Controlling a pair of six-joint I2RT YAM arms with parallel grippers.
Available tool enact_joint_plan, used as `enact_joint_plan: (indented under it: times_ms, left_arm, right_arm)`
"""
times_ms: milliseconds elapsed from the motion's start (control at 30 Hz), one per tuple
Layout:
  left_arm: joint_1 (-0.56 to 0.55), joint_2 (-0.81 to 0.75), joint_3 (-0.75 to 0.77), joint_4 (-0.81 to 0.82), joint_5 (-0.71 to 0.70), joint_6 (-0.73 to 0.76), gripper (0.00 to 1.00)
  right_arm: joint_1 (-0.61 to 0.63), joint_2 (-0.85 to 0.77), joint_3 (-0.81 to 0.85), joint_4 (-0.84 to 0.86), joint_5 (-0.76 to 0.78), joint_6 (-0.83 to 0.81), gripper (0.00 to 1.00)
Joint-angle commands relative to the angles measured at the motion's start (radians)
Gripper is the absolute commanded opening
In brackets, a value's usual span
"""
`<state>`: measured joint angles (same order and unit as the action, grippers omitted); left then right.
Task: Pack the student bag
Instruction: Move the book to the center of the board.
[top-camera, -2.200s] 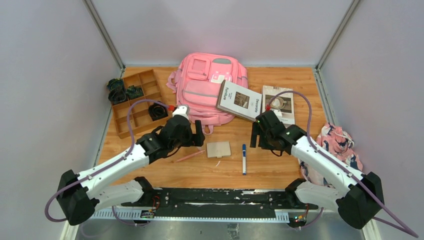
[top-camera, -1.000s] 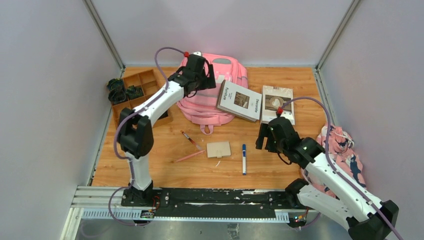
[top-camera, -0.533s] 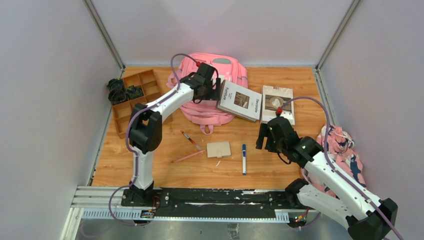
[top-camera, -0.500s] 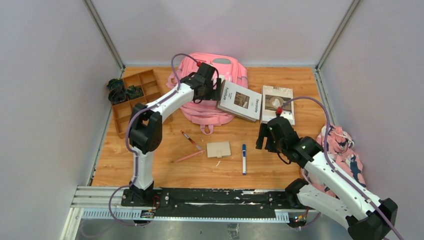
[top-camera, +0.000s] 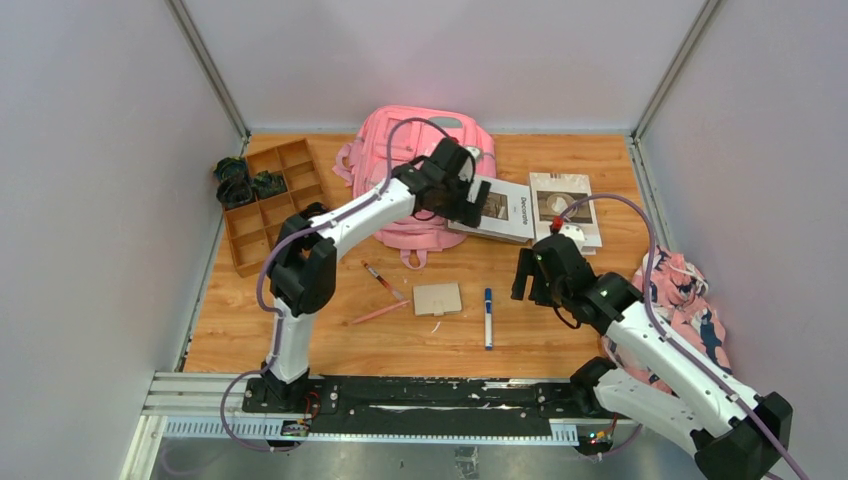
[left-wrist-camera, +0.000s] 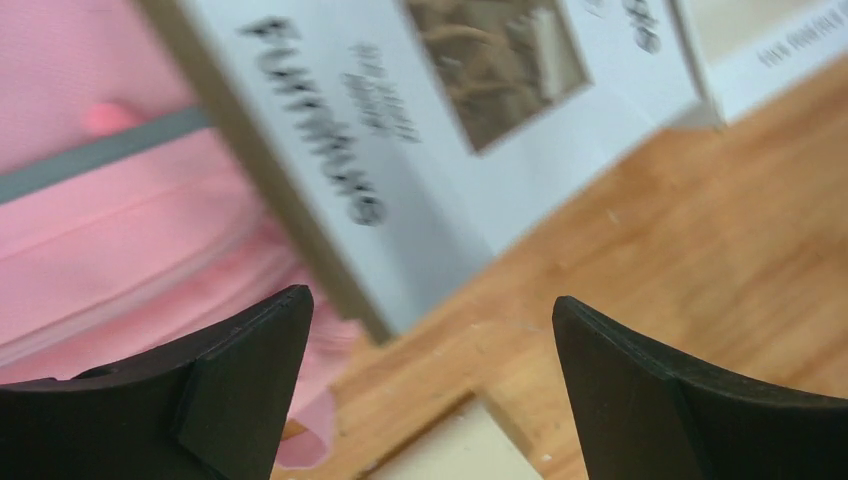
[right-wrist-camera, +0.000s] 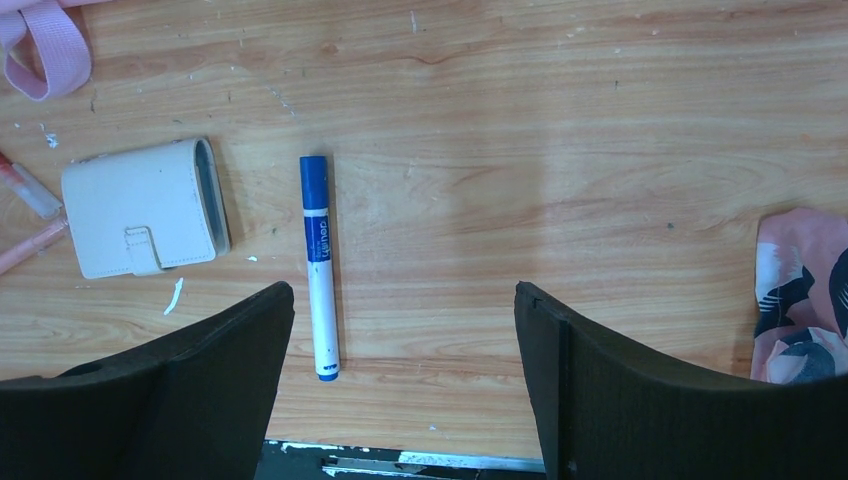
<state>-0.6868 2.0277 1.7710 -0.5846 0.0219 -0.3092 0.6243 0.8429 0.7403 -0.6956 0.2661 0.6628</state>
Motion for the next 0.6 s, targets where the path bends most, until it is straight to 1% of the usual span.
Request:
enact_joint_plan:
  times_ms: [0, 100, 167, 233, 333, 433, 500, 567]
  left_arm:
    - [-0.096, -0.019, 0.021, -0.021, 0.118, 0.056, 0.98]
    - [-0.109, -0.038, 0.025, -0.031, 0.114, 0.047, 0.99]
    - [-0.095, -0.066, 0.019, -0.034, 0.042, 0.029, 1.00]
    - [-0.054, -0.094, 0.001, -0.023, 0.024, -0.012, 1.00]
    - [0.017, -0.121, -0.047, 0.009, 0.065, -0.093, 1.00]
    - [0.058, -0.126, -0.071, 0.016, 0.048, -0.125, 1.00]
    - [0.070, -0.119, -0.066, -0.003, -0.007, -0.126, 1.00]
    - [0.082, -0.100, -0.044, -0.058, -0.088, -0.124, 1.00]
  right_arm:
    - [0.015, 0.016, -0.008, 0.005, 0.013, 0.016, 0.85]
    - [0.015, 0.017, -0.003, 0.005, 0.008, 0.017, 0.84]
    - [0.015, 0.011, -0.004, 0.003, 0.005, 0.017, 0.84]
    - [0.015, -0.002, -0.009, 0.002, 0.008, 0.017, 0.84]
    - [0.015, -0.013, -0.016, 0.003, 0.012, 0.017, 0.84]
    - [0.014, -0.009, -0.015, 0.002, 0.008, 0.020, 0.84]
    - [0.015, -0.010, -0.015, 0.003, 0.004, 0.023, 0.84]
    - [0.014, -0.012, -0.016, 0.002, 0.000, 0.024, 0.84]
